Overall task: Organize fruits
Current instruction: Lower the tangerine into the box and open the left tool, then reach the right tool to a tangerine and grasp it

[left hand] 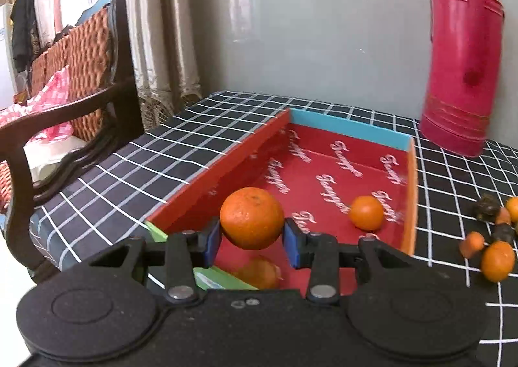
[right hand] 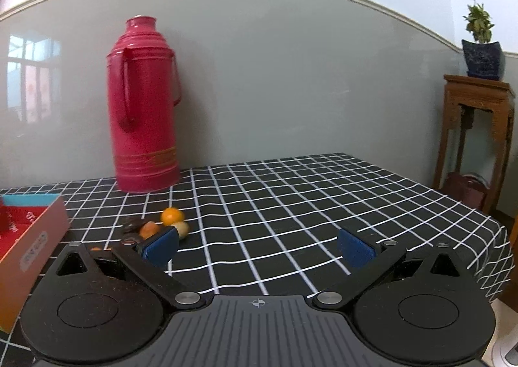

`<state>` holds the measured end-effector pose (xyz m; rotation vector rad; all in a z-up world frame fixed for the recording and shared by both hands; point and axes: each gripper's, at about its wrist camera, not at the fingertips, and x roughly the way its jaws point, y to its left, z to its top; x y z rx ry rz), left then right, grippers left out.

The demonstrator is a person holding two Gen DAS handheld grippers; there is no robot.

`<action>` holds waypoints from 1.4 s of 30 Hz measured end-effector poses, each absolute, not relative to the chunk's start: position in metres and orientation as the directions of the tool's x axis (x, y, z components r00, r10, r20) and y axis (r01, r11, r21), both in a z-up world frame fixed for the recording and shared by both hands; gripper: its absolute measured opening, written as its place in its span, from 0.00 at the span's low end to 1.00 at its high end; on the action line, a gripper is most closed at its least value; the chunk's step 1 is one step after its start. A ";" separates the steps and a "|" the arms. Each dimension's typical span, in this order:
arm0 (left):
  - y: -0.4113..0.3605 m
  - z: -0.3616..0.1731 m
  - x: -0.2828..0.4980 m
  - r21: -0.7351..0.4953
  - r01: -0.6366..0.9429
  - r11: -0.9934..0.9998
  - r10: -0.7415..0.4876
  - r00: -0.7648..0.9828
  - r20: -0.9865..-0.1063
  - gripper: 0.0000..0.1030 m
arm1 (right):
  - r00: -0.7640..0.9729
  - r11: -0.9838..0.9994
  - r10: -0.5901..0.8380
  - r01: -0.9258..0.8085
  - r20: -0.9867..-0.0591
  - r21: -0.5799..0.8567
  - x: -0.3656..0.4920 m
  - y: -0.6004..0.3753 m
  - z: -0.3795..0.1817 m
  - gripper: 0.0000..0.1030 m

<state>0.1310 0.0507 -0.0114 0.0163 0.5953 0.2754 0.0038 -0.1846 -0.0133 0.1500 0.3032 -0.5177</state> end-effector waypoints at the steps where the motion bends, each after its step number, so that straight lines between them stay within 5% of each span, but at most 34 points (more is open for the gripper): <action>1: 0.053 -0.011 0.130 0.101 -0.260 0.960 0.272 0.792 -0.547 0.33 | 0.828 0.863 -0.457 0.501 -0.323 0.063 0.005 -0.183 -0.013 1.00; 6: 0.058 -0.005 0.125 0.111 -0.275 0.955 0.291 0.798 -0.527 0.41 | 0.848 0.890 -0.407 0.452 -0.339 0.063 0.013 -0.171 -0.016 1.00; 11: 0.068 0.003 0.117 0.095 -0.284 0.954 0.293 0.818 -0.495 0.63 | 0.873 0.920 -0.338 0.386 -0.351 0.074 0.019 -0.159 -0.020 1.00; 31: 0.153 0.016 0.099 0.030 -0.434 0.900 0.397 0.793 -0.463 0.75 | 0.880 0.964 -0.158 0.235 -0.448 0.121 0.082 -0.125 -0.043 0.99; 42: 0.187 0.019 0.088 0.011 -0.541 0.841 0.484 0.744 -0.460 0.80 | 0.841 0.954 -0.140 0.255 -0.522 0.155 0.120 -0.132 -0.055 0.71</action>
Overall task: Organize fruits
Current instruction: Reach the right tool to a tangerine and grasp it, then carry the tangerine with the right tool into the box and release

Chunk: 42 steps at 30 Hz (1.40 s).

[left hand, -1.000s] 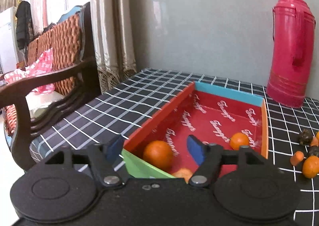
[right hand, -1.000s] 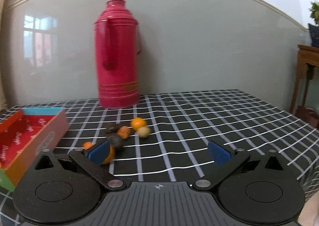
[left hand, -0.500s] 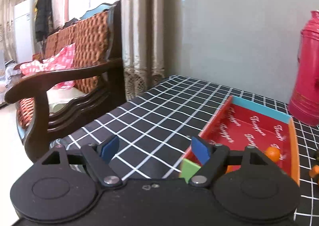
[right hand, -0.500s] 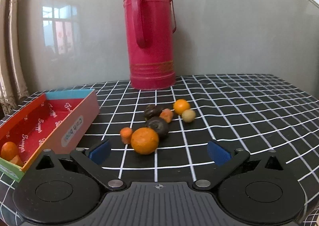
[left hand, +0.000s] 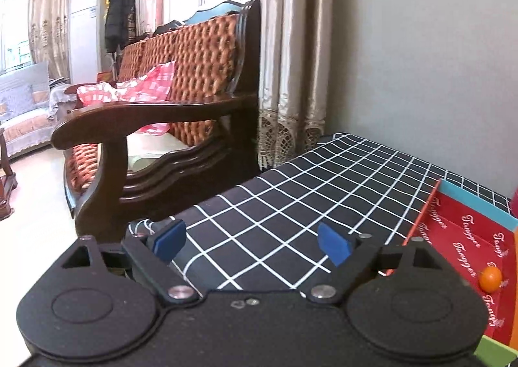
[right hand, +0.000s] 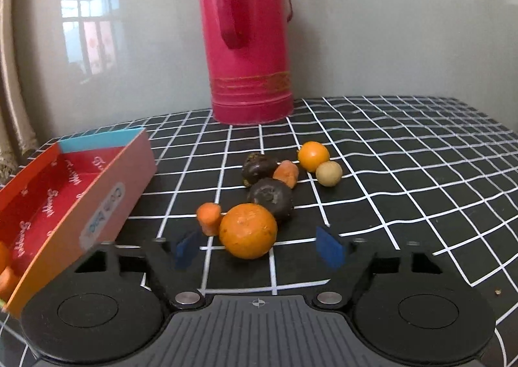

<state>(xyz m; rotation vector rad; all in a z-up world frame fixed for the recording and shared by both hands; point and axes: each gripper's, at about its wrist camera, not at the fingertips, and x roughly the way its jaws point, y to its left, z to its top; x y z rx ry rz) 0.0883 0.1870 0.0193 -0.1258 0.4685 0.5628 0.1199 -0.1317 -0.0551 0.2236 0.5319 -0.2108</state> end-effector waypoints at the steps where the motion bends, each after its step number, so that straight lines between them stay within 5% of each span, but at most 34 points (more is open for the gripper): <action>1: 0.189 0.019 0.088 0.014 -0.541 0.841 0.485 0.743 -0.462 0.80 | 0.835 0.950 -0.141 0.266 -0.532 0.166 0.122 -0.135 -0.057 0.71; 4: 0.190 0.019 0.088 0.027 -0.542 0.840 0.491 0.738 -0.462 0.80 | 0.831 0.940 -0.140 0.282 -0.539 0.191 0.126 -0.140 -0.058 0.68; 8: 0.192 0.019 0.088 0.032 -0.543 0.839 0.494 0.736 -0.462 0.82 | 0.843 0.946 -0.105 0.247 -0.527 0.208 0.129 -0.139 -0.057 0.38; 18: 0.200 0.019 0.087 0.011 -0.580 0.815 0.513 0.712 -0.480 0.82 | 0.887 0.970 -0.051 0.154 -0.460 0.190 0.117 -0.122 -0.047 0.38; 28: 0.208 0.018 0.085 0.014 -0.611 0.792 0.535 0.681 -0.500 0.83 | 0.932 0.959 0.207 -0.132 -0.299 0.251 0.099 -0.092 -0.024 0.38; 42: 0.203 0.018 0.086 0.025 -0.606 0.795 0.536 0.684 -0.495 0.84 | 0.877 0.928 0.372 -0.342 -0.305 0.149 0.084 -0.043 -0.023 0.41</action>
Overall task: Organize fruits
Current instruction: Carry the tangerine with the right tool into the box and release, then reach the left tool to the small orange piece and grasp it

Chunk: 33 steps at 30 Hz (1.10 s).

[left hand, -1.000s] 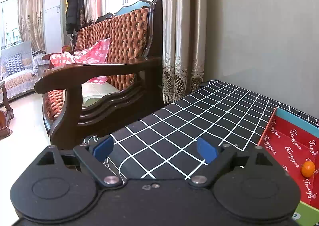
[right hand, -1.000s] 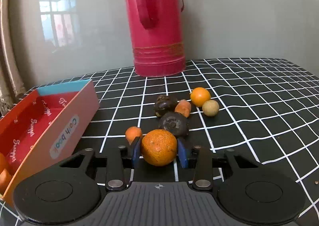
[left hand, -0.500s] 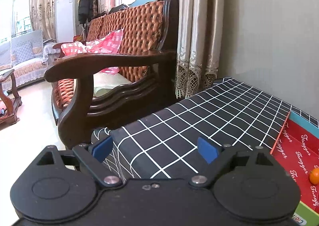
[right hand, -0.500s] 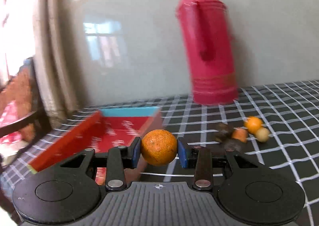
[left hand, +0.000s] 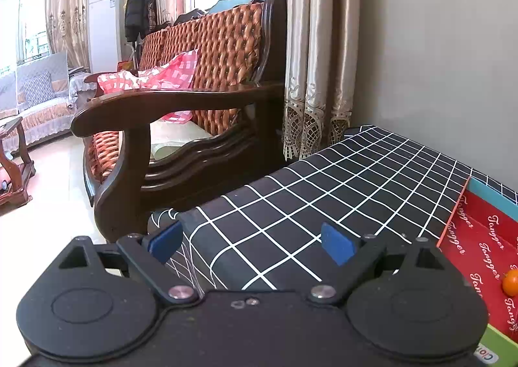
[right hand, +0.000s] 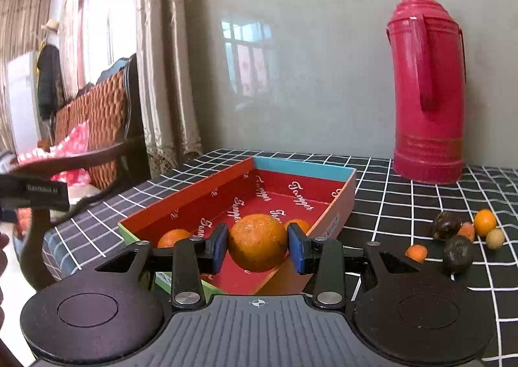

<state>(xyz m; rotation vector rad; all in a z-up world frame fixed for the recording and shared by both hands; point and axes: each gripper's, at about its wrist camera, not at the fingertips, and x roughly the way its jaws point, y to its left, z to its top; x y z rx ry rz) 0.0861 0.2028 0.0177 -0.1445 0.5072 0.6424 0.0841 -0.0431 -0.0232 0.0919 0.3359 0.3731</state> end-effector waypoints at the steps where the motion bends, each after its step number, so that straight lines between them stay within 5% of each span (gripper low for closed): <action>1: 0.203 0.018 0.086 0.025 -0.607 0.794 0.537 0.683 -0.495 0.84 | 0.879 0.928 0.372 -0.341 -0.299 0.153 0.083 -0.043 -0.023 0.45; 3: 0.204 0.018 0.086 0.022 -0.609 0.793 0.537 0.681 -0.498 0.84 | 0.889 0.932 0.359 -0.325 -0.284 0.162 0.083 -0.046 -0.022 0.70; 10: 0.199 0.018 0.088 0.022 -0.601 0.799 0.529 0.685 -0.500 0.84 | 0.940 0.968 0.236 -0.205 -0.247 0.146 0.076 -0.062 -0.017 0.76; 15: 0.181 0.020 0.089 0.033 -0.562 0.827 0.506 0.717 -0.479 0.84 | 0.973 0.994 0.068 -0.048 -0.220 0.095 0.066 -0.080 -0.014 0.96; 33: 0.051 0.025 0.086 0.088 -0.165 0.982 0.186 0.914 -0.361 0.84 | 0.839 0.868 -0.487 0.495 -0.244 -0.031 0.044 -0.162 -0.017 1.00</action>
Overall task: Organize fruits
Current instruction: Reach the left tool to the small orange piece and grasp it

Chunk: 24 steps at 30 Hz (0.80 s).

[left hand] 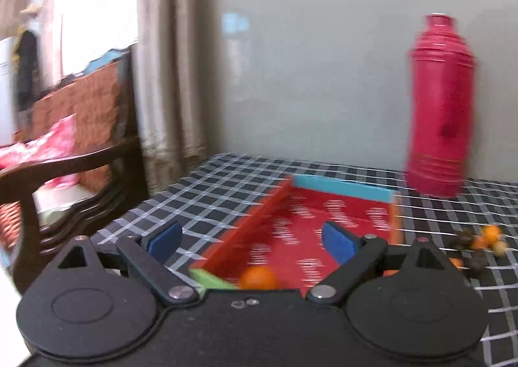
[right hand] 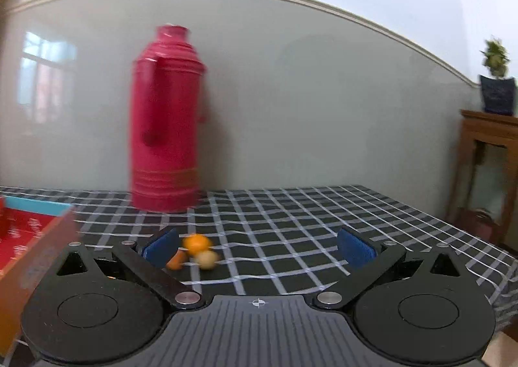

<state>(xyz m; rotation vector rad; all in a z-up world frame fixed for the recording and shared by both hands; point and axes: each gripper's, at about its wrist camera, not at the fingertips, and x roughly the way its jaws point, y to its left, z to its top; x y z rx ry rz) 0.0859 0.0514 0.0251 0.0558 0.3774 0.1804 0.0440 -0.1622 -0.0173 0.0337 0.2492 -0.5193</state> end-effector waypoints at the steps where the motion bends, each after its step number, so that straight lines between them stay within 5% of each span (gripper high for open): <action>1: 0.042 0.024 0.085 0.093 -0.130 0.987 0.155 0.920 -0.359 0.84 | 0.828 0.860 -0.501 0.510 -0.252 -0.035 0.043 -0.167 -0.018 1.00; 11: -0.051 0.001 0.086 0.172 0.205 0.964 -0.122 0.910 -0.397 0.81 | 0.704 0.732 -0.679 0.670 -0.208 -0.121 0.013 -0.202 -0.020 1.00; 24: -0.100 -0.032 0.124 0.234 0.323 0.917 -0.171 0.849 -0.501 0.53 | 0.635 0.652 -0.756 0.753 -0.158 -0.095 -0.019 -0.231 -0.008 1.00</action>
